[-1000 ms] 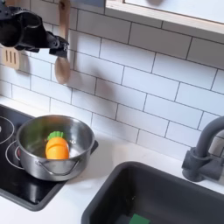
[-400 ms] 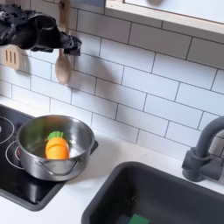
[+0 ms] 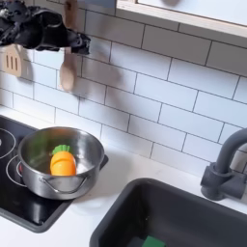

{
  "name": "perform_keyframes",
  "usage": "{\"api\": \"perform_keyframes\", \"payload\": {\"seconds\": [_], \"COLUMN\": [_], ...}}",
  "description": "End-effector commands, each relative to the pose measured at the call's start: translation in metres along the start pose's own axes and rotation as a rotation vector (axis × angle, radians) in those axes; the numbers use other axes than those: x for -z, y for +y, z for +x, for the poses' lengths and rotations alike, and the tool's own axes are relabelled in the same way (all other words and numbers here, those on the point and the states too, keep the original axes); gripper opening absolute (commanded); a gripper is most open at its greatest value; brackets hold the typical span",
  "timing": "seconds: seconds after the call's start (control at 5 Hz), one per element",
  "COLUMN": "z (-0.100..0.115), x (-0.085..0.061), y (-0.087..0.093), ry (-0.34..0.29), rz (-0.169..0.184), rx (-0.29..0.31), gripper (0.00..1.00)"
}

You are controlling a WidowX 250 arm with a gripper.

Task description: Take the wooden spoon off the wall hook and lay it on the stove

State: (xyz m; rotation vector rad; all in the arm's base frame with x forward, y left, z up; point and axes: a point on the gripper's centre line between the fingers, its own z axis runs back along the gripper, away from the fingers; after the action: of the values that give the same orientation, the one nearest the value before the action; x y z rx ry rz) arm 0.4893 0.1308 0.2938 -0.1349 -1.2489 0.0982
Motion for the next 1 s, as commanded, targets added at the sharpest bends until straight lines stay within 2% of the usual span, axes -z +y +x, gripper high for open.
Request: {"api": "perform_keyframes", "payload": {"seconds": [0.0, 0.2, 0.4, 0.8], "z": [0.0073, 0.0047, 0.0083, 0.0079], "x": [0.0055, 0.0080, 0.0078, 0.0070], "y": [0.0063, 0.0012, -0.0004, 0.0019], "ry": [-0.010, 0.014, -0.003, -0.006], "rz": [0.010, -0.043, -0.022, -0.018], "rx": [-0.020, -0.033, -0.015, -0.019], "gripper": [1.00, 1.00, 0.00, 0.00]}}
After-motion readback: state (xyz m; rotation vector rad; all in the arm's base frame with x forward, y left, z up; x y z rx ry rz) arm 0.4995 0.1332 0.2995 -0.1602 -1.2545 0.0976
